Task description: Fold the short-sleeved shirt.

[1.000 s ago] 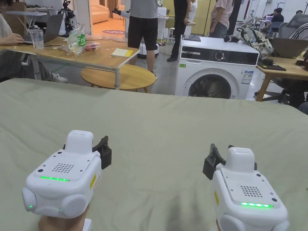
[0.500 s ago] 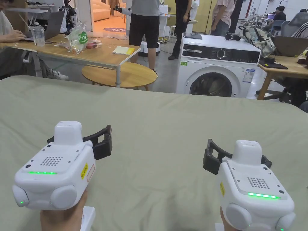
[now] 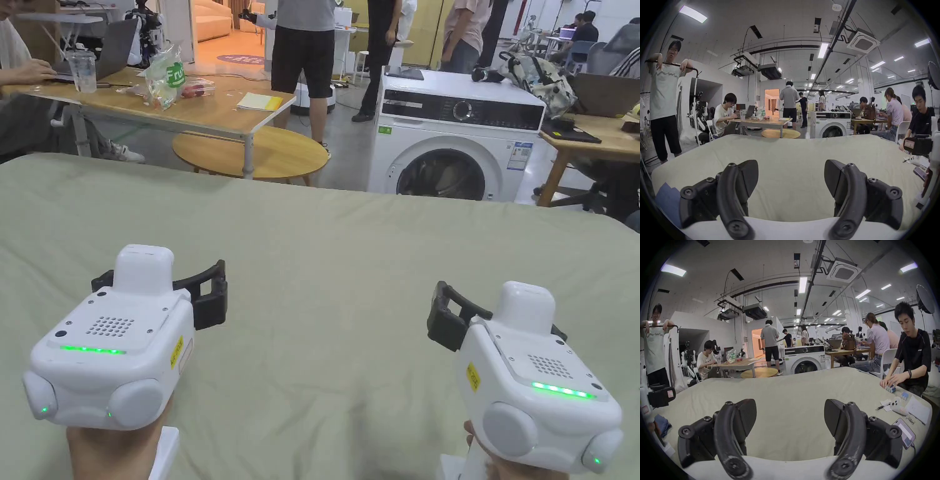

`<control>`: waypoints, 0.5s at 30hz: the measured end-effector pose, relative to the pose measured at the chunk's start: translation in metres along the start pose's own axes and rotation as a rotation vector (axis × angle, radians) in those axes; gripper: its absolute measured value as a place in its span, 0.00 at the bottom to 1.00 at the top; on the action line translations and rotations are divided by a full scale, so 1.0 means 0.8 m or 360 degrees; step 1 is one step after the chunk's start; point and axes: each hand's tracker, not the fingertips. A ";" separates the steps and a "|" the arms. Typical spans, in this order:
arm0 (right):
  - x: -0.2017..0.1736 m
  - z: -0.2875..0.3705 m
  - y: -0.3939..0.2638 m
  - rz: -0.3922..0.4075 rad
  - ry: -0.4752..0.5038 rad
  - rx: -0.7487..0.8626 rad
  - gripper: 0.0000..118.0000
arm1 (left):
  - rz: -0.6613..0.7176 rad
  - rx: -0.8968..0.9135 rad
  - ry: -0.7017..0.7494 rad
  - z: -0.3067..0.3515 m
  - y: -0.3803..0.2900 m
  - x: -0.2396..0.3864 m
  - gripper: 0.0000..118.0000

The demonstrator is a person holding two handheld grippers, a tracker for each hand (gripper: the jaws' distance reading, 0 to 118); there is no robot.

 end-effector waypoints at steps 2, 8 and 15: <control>-0.003 -0.001 0.003 0.0005 -0.0012 -0.0027 0.74 | 0.0010 -0.0001 -0.0014 0.001 0.002 -0.003 0.72; -0.009 0.003 0.010 -0.0047 -0.0033 -0.0029 0.74 | -0.0031 0.0022 0.0019 0.006 0.004 0.002 0.72; -0.012 0.006 0.020 -0.0149 -0.0005 -0.0071 0.74 | -0.0031 0.0017 0.0001 0.008 0.005 0.003 0.72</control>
